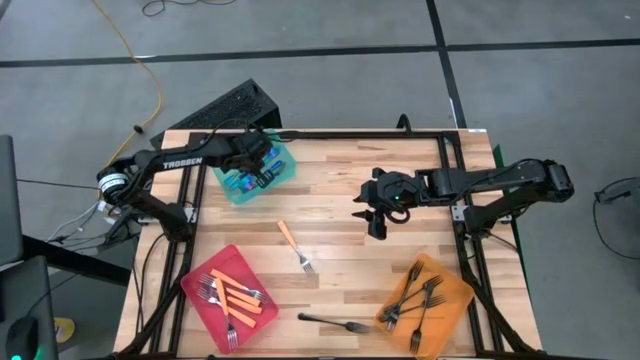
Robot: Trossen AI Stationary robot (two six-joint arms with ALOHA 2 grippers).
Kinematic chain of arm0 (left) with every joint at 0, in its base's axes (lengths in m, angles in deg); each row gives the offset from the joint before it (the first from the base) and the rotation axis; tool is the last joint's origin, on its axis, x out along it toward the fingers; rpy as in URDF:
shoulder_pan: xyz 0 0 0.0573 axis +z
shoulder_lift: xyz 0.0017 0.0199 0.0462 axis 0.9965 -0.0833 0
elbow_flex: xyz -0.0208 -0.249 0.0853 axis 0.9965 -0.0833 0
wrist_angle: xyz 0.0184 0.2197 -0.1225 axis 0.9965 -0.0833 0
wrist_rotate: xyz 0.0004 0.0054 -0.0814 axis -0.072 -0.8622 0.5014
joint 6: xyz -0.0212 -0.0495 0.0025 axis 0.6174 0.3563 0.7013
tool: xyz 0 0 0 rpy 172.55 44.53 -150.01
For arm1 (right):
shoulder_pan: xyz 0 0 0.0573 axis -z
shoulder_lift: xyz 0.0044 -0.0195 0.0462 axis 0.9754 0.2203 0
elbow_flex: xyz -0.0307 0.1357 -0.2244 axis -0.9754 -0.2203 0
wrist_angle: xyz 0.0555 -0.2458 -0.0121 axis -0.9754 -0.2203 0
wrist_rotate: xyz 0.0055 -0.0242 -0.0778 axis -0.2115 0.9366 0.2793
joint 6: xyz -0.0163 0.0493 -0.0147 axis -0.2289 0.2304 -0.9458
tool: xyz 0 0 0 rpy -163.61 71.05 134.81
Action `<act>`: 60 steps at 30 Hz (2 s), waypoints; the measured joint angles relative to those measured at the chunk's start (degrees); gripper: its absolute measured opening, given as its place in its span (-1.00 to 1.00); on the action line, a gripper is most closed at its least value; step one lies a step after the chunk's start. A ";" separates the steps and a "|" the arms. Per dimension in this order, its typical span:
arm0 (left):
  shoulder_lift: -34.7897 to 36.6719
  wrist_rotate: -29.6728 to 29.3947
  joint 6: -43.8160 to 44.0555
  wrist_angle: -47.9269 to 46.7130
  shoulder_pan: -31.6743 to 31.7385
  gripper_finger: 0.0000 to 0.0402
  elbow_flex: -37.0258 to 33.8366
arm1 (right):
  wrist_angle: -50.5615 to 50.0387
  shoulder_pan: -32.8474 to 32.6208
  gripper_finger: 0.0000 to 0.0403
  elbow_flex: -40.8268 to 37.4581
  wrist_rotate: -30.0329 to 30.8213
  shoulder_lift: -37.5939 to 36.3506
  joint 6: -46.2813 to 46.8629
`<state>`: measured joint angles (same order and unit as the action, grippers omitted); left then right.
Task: Sort silverware by color (type)
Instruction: Put the blue fork into the blue bin, then put the black fork into the orange bin
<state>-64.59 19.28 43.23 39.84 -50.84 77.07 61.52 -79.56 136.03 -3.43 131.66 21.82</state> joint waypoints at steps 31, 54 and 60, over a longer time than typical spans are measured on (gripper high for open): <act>-5.41 2.47 -1.31 7.31 1.98 -1.00 -8.88 | 0.35 0.08 0.00 0.00 0.00 0.00 1.01; -5.05 2.52 -4.96 7.13 2.04 -0.32 -8.86 | 0.28 0.07 0.00 0.00 -0.02 0.00 1.01; -0.64 2.35 -4.91 6.94 2.04 -0.31 -8.86 | 0.28 0.07 0.00 0.00 -0.02 0.00 1.01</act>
<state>-65.22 21.63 38.32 46.78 -48.80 68.22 61.81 -79.49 136.03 -3.45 131.66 22.83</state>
